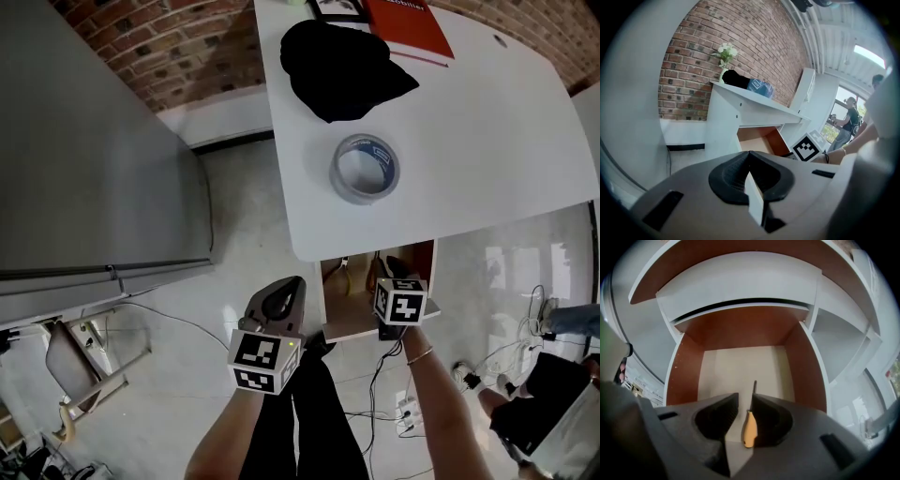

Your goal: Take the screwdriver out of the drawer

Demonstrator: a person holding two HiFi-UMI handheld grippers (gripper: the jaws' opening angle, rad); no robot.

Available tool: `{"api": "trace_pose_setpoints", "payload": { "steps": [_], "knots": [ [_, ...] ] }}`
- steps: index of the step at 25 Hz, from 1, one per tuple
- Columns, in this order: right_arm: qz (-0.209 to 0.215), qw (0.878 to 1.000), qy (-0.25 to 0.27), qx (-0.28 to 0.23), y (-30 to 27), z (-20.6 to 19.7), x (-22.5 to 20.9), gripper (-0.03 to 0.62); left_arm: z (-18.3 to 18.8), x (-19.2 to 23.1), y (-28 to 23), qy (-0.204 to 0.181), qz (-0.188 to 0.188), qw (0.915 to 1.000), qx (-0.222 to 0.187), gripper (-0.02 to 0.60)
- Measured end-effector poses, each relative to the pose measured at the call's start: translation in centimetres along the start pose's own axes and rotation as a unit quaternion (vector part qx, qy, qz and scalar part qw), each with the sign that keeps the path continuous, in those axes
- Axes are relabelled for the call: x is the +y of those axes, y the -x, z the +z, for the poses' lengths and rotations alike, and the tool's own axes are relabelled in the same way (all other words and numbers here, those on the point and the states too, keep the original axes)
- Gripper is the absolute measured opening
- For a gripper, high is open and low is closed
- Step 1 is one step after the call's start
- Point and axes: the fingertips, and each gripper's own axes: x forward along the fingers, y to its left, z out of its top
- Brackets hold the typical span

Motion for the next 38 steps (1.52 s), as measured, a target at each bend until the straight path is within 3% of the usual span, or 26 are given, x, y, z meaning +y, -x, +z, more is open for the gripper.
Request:
{"api": "trace_pose_setpoints", "payload": {
  "steps": [20, 38],
  "knots": [
    [-0.011, 0.999, 0.0, 0.042, -6.1, -1.5, -1.8, 0.094, -2.7, 1.6, -1.3, 0.024, 0.025, 0.9994, 0.007, -0.008],
    [-0.007, 0.998, 0.028, 0.049, -6.8, -1.5, -1.5, 0.066, -2.4, 2.0, -1.9, 0.028, 0.034, 0.999, 0.003, -0.008]
  ]
}}
